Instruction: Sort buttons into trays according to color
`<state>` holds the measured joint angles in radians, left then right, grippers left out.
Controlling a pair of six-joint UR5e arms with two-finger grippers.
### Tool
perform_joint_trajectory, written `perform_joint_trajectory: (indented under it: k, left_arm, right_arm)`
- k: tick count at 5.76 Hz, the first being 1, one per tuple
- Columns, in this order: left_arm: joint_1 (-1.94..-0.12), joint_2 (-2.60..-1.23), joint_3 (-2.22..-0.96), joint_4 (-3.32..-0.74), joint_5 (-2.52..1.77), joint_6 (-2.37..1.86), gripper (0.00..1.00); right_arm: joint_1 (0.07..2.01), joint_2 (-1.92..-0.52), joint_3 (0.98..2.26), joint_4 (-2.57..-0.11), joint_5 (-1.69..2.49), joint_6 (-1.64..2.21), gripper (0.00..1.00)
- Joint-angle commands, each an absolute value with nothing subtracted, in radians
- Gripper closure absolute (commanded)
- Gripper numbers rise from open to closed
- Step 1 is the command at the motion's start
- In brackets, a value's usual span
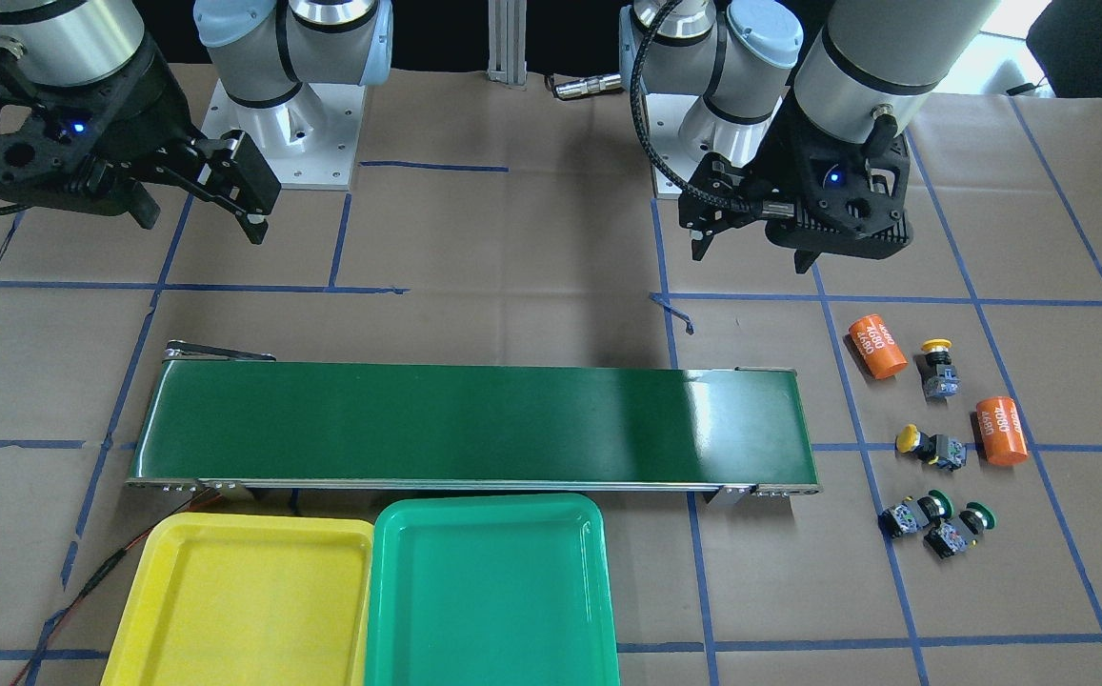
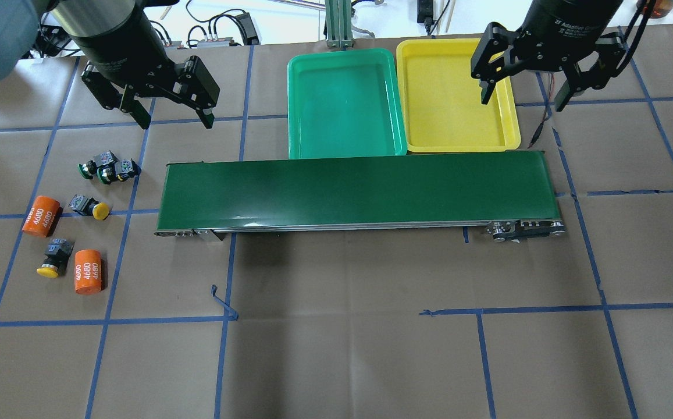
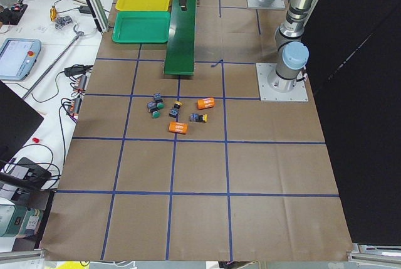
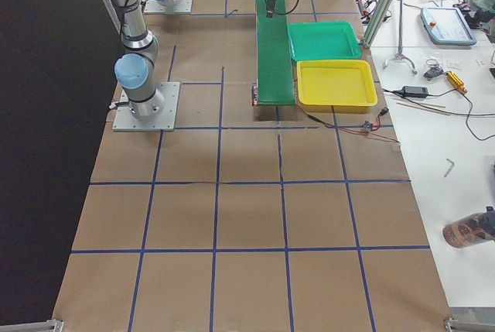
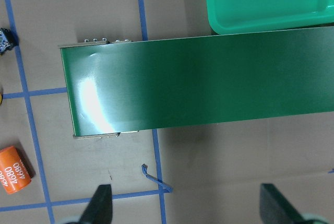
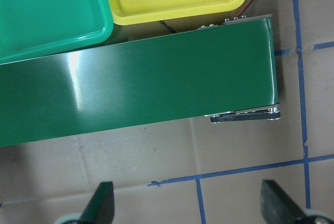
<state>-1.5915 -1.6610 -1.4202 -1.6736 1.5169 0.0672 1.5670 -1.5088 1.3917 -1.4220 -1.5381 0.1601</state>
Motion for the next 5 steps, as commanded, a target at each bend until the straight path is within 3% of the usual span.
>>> perform_joint_trajectory:
  k: [1, 5]
  left_arm:
    - [-1.592, -1.664, -1.420, -1.672, 1.522, 0.067, 0.01]
    - [-1.571, -1.660, -1.430, -1.675, 1.529, 0.072, 0.01]
  right_arm:
    - [1.568, -1.509, 1.397, -1.424, -1.532, 0.166, 0.00]
    - [1.568, -1.509, 1.404, -1.422, -1.534, 0.164, 0.00]
